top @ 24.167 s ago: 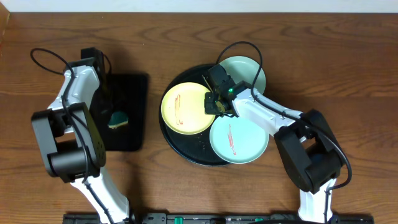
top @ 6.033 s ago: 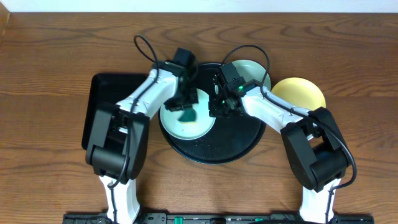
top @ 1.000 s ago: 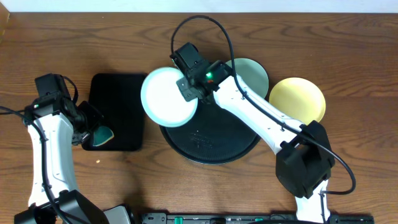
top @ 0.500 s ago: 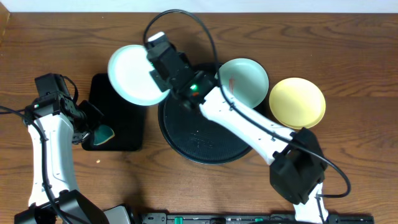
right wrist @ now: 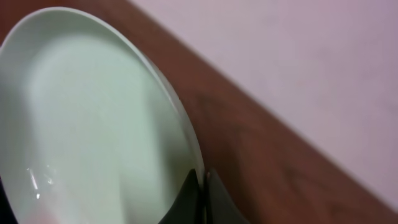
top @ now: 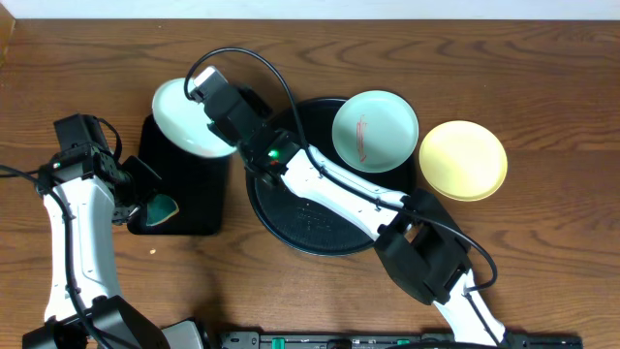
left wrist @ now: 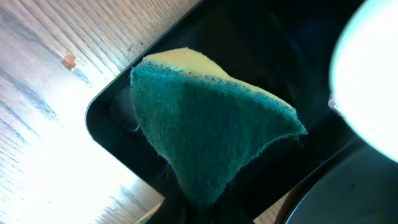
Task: Clean dirty plates on tray and stack at the side
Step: 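Lift the pale green plate with the right gripper and tilt it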
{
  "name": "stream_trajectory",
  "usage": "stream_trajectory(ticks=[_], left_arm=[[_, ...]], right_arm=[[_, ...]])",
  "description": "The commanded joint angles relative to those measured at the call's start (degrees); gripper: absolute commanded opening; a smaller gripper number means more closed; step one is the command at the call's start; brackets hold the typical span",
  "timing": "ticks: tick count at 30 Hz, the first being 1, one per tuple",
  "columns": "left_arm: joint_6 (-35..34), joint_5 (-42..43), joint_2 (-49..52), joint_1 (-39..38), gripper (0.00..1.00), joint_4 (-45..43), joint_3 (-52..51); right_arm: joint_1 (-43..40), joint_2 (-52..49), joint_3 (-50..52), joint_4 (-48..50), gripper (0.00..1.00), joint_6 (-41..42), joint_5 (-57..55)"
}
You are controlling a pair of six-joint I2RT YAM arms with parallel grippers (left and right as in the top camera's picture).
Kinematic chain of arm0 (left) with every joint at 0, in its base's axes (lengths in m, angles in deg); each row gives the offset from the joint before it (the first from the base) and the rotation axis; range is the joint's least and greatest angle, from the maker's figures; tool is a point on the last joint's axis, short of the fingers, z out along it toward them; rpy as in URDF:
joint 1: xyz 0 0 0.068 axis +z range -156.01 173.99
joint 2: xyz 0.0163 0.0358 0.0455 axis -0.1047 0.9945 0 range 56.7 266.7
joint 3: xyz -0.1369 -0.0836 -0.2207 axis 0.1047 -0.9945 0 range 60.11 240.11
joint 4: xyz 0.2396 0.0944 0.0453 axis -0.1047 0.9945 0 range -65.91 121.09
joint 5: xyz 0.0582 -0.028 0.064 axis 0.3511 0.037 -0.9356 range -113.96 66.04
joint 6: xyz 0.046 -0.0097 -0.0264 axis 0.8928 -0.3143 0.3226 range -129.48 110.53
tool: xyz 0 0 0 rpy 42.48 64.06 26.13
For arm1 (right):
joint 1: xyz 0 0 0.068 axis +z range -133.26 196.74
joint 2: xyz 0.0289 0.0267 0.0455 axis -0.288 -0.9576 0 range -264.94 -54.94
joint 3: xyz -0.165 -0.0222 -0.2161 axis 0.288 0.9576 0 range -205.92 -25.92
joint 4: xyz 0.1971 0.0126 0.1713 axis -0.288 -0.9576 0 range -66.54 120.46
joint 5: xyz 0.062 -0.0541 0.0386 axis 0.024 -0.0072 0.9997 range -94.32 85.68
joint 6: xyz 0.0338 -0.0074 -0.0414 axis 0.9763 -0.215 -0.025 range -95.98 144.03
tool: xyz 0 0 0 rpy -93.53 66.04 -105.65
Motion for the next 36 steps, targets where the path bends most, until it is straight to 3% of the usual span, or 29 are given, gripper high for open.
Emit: stream_trajectory(ticks=[1, 6, 14, 28, 31, 36], left_arm=[[0.79, -0.09, -0.07, 0.24, 0.07, 0.07, 0.46], [0.79, -0.09, -0.07, 0.24, 0.07, 0.07, 0.46], [0.79, -0.09, -0.07, 0.24, 0.07, 0.07, 0.46], [0.79, -0.09, -0.07, 0.24, 0.07, 0.07, 0.46], [0.79, -0.09, -0.07, 0.24, 0.07, 0.09, 0.46], [0.79, -0.09, -0.07, 0.24, 0.07, 0.07, 0.46]], right_arm=[[0.28, 0.85, -0.87, 3.32, 0.01, -7.98, -3.21], [0.28, 0.85, -0.87, 8.94, 0.01, -17.42, -3.19], [0.66, 0.85, -0.87, 14.14, 0.01, -25.53, -3.19], [0.66, 0.85, -0.87, 17.09, 0.01, -26.05, -3.28], [0.66, 0.85, -0.87, 15.30, 0.01, -20.61, -4.37], [-0.15, 1.36, -0.87, 9.44, 0.01, -2.64, -11.19]])
